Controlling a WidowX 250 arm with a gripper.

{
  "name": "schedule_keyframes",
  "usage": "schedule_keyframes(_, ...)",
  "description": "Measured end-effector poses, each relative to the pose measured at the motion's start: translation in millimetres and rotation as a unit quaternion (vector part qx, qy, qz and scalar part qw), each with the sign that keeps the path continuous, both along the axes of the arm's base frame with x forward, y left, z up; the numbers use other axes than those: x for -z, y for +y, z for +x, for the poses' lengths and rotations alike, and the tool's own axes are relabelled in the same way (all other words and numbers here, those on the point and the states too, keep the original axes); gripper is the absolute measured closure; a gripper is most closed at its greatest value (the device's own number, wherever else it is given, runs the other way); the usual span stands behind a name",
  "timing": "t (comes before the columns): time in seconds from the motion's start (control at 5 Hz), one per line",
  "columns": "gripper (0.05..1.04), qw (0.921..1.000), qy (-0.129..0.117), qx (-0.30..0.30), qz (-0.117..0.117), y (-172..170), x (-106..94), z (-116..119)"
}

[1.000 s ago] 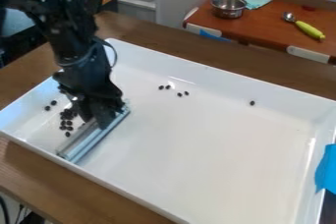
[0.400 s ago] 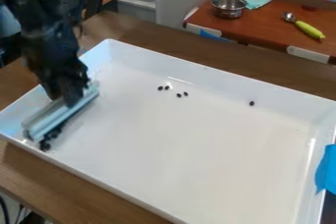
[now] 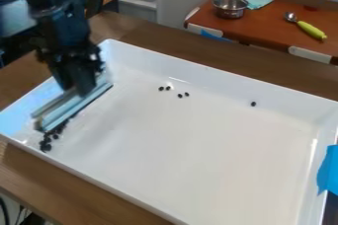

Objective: Sweep into pile

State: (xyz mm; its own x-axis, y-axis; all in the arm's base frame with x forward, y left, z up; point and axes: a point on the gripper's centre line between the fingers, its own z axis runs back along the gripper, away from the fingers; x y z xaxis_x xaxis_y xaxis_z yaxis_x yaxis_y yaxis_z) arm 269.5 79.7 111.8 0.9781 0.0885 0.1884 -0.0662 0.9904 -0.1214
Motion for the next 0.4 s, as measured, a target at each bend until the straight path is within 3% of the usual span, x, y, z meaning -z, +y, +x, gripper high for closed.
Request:
schedule_keyframes(0.2,0.758,0.999,-0.024,0.008,-0.036,-49,-30.8,28)
schedule_keyframes(0.4,0.758,0.9988,-0.027,0.012,-0.039,-94,-28.7,46)
